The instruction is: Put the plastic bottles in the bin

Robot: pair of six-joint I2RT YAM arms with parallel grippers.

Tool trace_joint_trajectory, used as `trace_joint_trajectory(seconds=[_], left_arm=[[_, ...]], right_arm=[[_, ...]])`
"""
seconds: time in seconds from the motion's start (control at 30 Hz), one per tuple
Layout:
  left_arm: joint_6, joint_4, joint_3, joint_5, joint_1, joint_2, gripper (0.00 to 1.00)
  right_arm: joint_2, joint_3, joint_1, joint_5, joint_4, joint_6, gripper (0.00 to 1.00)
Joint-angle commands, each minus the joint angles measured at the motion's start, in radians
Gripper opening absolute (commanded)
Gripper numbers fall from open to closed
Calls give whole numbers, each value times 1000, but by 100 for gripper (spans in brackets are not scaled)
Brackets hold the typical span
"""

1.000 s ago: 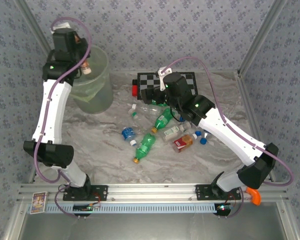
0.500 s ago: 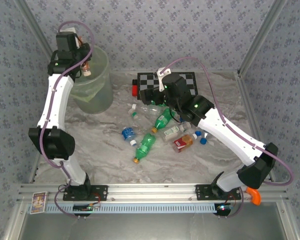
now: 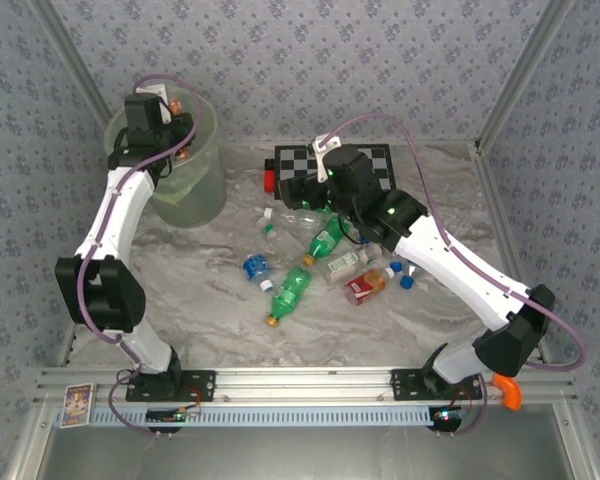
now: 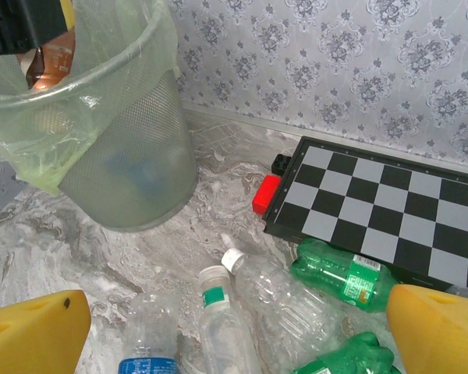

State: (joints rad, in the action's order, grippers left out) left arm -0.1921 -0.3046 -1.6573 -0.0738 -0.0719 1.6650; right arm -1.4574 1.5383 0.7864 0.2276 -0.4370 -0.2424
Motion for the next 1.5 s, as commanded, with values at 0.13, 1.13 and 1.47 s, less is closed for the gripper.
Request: trace_joint_trajectory(seconds=[0.13,1.13,1.47], left_arm=[[-7,63,24,34,-4,-74,54],[-153,-134,-60,146,-55,-143,99],[-296,-294,52,20,-204,-202,91]], right_arm=[[-16,39,8,-8,-5,12,99],[-5,-1,19,19,-11,-12,99],[23,-69,-1,24,-42,-34,99]])
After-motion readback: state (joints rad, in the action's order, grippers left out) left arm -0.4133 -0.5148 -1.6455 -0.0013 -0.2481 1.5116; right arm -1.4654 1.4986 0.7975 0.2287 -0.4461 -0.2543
